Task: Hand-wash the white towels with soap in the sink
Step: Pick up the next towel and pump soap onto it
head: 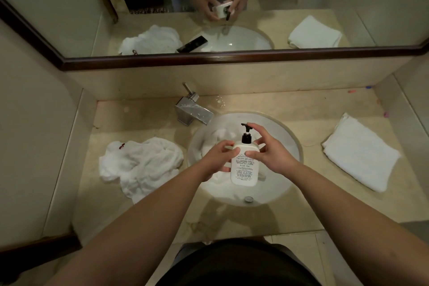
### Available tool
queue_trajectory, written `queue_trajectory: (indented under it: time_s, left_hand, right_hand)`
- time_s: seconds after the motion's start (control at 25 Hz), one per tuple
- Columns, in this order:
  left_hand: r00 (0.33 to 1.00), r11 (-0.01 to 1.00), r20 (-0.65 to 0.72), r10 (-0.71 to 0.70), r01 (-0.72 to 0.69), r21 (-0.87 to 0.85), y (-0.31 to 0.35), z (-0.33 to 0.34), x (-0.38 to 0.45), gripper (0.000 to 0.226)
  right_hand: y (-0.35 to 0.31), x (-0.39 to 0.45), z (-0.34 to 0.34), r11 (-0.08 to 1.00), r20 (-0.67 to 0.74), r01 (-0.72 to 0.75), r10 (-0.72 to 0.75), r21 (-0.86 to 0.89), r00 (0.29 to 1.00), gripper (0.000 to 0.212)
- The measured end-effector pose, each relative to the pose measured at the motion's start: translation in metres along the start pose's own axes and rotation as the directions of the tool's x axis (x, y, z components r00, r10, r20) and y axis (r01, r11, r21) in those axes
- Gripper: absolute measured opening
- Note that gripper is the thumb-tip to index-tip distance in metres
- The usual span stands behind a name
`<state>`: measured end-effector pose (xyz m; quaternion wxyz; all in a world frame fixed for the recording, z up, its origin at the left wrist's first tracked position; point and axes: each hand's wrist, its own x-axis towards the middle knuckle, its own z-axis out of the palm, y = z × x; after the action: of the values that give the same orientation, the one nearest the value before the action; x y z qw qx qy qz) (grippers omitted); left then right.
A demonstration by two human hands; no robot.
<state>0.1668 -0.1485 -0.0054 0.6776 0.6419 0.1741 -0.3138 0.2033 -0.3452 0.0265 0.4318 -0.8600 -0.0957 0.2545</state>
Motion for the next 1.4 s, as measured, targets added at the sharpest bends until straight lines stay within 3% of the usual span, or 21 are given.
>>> queue_trajectory:
  time_s: [0.36,0.52,0.64,0.72,0.84,1.04,1.2,1.4]
  left_hand:
    - [0.999,1.0,-0.037,0.028,-0.027,0.01,0.023,0.031,0.016,0.03]
    - [0.998,0.994,-0.006,0.061,-0.06,0.095,0.043,0.053,0.033,0.03]
    - [0.991,0.976,0.015,0.134,-0.134,0.17,0.067,0.082,0.049,0.035]
    - [0.981,0.945,0.036,0.192,-0.195,0.261,0.081,0.101,0.065,0.039]
    - [0.975,0.912,0.074,0.21,-0.223,0.344,0.101,0.122,0.097,0.048]
    - [0.973,0.821,0.101,0.21,-0.231,0.522,0.128,0.148,0.15,0.054]
    - [0.97,0.615,0.115,0.215,-0.226,0.755,0.138,0.168,0.191,0.051]
    - [0.983,0.598,0.061,0.174,-0.155,0.786,0.131,0.18,0.225,0.051]
  right_hand:
    - [0.01,0.002,-0.038,1.0,-0.011,0.002,-0.002,0.016,1.0,0.078]
    - [0.034,-0.001,-0.062,0.982,-0.071,-0.075,0.088,0.174,0.994,0.092]
    - [0.054,-0.001,-0.096,0.949,-0.076,-0.114,0.142,0.294,0.987,0.057]
    - [0.065,-0.001,-0.122,0.94,-0.061,-0.114,0.141,0.321,0.988,0.04]
    - [0.081,0.004,-0.159,0.92,-0.042,-0.111,0.137,0.375,0.99,0.031]
    - [0.118,0.036,-0.204,0.949,-0.115,-0.128,0.167,0.288,0.979,0.043]
    - [0.153,0.061,-0.216,0.956,-0.163,-0.173,0.214,0.237,0.963,0.056]
    - [0.176,0.079,-0.216,0.953,-0.182,-0.195,0.239,0.231,0.954,0.053]
